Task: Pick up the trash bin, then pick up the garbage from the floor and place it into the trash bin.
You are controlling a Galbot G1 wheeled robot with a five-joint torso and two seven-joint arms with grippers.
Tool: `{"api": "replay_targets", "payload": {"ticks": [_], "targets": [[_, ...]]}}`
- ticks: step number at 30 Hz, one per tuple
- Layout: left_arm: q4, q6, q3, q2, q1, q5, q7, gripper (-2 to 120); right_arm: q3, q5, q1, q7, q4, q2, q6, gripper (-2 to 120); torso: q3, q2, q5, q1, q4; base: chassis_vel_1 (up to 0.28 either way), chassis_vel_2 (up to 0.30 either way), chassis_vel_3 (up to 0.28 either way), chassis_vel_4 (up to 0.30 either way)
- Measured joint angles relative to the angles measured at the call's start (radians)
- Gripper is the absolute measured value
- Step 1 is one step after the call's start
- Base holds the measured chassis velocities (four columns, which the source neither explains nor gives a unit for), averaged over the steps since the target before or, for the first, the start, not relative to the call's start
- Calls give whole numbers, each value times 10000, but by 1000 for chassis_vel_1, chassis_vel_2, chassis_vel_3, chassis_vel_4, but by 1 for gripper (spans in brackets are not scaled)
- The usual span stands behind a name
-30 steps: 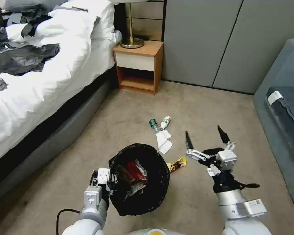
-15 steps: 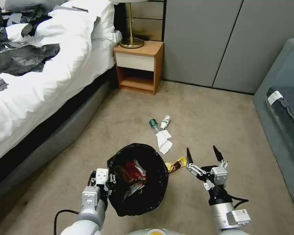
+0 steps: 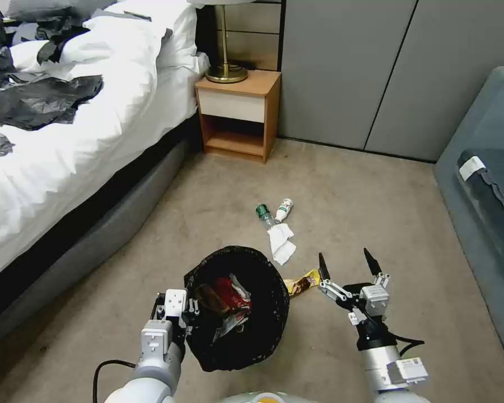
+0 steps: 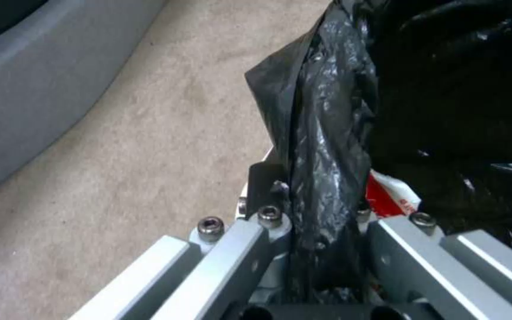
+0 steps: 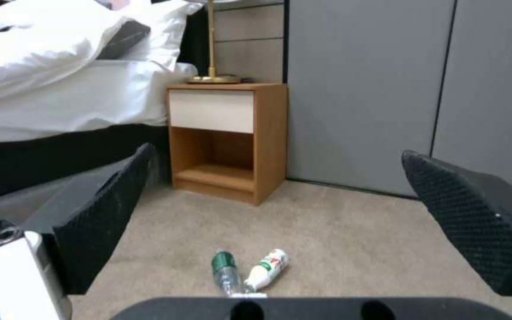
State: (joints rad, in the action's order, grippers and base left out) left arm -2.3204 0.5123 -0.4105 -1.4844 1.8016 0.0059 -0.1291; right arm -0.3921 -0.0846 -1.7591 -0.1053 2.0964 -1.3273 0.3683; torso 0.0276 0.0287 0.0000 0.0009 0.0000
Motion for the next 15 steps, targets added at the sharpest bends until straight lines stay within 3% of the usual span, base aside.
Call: {"api": "replay_targets", "payload": {"ticks": [15], "targets": [[-13,0,-81,-6,-36,-55,-2,1,-85,513,110,427,-197,-83,450,100,3,-1,0,2,1,-187,186,180,-182]]}}
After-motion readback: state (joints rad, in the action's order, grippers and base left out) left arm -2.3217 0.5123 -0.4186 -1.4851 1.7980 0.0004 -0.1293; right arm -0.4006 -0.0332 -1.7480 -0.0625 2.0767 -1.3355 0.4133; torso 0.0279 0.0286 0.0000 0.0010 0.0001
